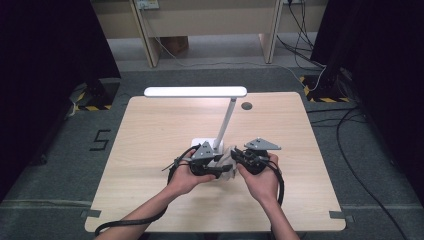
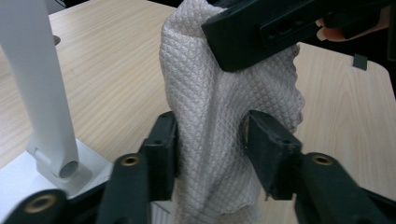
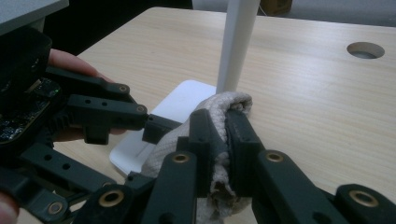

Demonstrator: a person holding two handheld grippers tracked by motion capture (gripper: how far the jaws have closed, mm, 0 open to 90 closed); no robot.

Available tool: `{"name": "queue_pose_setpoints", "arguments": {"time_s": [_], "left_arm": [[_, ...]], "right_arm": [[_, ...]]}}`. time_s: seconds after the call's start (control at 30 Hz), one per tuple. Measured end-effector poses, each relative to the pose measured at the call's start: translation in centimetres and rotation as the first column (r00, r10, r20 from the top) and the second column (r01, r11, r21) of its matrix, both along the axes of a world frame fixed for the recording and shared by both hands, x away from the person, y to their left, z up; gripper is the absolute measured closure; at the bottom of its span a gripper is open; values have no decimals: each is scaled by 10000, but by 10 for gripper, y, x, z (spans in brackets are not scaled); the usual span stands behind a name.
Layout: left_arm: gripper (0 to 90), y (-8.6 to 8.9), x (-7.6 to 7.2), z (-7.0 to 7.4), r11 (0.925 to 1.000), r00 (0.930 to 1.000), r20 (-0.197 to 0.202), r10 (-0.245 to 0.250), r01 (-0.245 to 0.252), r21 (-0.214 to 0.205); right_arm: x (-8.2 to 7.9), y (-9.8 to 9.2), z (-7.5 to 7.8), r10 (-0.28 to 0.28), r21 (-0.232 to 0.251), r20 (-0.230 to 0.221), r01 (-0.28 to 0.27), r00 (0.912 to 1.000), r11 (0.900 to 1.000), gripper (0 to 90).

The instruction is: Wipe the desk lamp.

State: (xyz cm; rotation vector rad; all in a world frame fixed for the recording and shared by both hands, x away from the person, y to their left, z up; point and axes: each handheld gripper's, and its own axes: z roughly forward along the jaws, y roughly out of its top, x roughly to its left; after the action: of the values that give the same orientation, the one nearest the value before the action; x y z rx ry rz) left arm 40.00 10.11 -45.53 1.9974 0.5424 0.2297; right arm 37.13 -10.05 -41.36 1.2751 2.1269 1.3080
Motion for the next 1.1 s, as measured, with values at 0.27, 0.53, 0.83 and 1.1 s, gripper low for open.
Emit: {"name": "queue_pose_setpoints", "arguments": {"time_s": [0.27, 0.53, 0.83, 1.1], "left_arm": [[823, 9, -2, 5, 10000, 9998, 181, 63, -62, -13], [849, 17, -5, 10, 9997, 9992, 359, 167, -173, 180], [852, 29, -6, 13, 9985, 9982, 335, 496, -503, 203], [852, 46, -6, 17, 9956, 9955, 324, 892, -900, 270]], "right_arm": [[0, 3, -1, 169, 220, 206, -173, 9996, 9996, 819], [1, 9, 0, 520, 273, 548, -535, 9971, 9982, 797], [2, 11, 3, 741, 693, 1007, -813, 9922, 9943, 597], [0, 7, 11, 335, 1314, 1630, -554, 9860, 9898, 566]]}}
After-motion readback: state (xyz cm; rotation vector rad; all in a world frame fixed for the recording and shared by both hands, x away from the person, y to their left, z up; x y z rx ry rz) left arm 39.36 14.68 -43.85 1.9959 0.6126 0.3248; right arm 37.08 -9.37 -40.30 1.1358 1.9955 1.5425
